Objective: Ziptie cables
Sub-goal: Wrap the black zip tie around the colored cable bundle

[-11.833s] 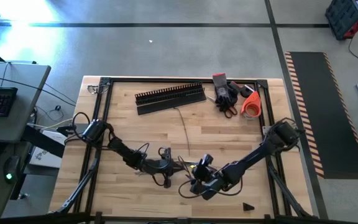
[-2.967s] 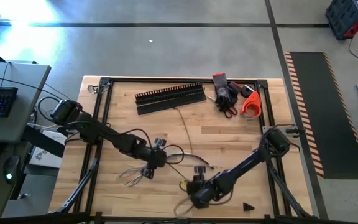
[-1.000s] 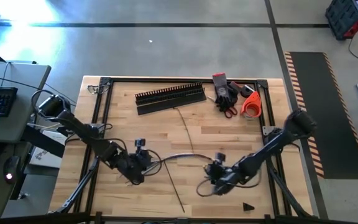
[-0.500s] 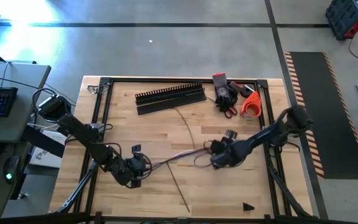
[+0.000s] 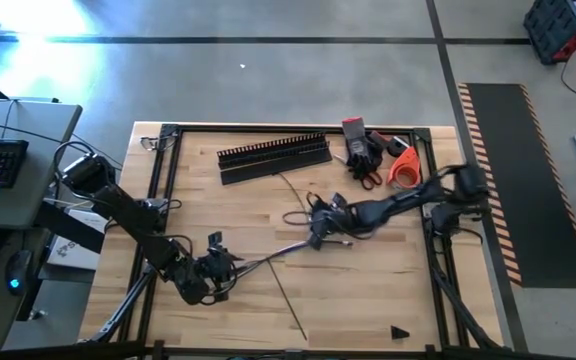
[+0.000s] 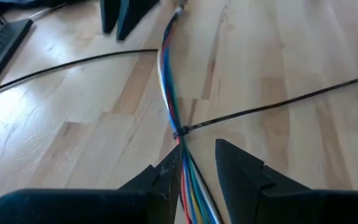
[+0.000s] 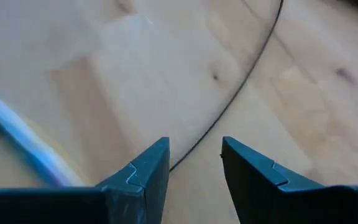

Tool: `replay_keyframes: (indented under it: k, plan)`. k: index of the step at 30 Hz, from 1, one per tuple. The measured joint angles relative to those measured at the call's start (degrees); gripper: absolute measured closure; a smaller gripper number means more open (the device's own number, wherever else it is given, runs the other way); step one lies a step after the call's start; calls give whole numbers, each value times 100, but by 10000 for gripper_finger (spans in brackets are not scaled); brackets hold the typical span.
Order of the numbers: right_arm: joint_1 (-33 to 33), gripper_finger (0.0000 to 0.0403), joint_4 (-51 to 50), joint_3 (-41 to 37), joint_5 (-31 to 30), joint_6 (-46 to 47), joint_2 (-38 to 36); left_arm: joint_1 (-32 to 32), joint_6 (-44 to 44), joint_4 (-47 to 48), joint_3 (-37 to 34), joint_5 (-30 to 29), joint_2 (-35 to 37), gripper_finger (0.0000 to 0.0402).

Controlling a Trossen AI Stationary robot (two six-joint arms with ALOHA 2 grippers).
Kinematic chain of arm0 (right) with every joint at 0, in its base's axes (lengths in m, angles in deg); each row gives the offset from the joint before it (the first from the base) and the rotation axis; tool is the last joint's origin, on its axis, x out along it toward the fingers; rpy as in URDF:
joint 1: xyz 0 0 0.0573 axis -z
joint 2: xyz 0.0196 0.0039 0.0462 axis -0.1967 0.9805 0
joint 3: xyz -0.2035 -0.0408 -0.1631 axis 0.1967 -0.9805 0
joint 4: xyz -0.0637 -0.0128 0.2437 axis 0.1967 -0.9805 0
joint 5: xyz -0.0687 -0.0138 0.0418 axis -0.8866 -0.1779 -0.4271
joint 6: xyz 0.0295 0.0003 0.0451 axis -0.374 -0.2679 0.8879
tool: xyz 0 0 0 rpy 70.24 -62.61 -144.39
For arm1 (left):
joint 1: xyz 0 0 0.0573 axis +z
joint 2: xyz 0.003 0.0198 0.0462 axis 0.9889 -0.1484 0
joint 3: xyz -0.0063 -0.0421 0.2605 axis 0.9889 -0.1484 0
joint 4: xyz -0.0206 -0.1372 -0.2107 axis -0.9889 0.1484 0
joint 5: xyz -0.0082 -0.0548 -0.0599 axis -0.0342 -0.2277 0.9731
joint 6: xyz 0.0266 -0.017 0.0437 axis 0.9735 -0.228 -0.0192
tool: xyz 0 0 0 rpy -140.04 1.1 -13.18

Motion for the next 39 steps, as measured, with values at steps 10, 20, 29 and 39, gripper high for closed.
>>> replay_keyframes:
  k: [10, 20, 29, 39]
  plan:
    - [112, 312, 304, 71, -89, 87, 881, 72, 214, -463, 0, -437, -462, 330]
    - [-387, 401, -330, -9, -367, -504, 177, 814, 1353, -854, 7, -395, -865, 330]
    - [-1099, 403, -709, 10, -1154, -814, -620, 1479, 1836, -656, 9, 601, -772, 307]
    - [-2705, 403, 245, 20, -1948, -2210, -889, 1238, 2355, -972, -6, 668, -824, 301]
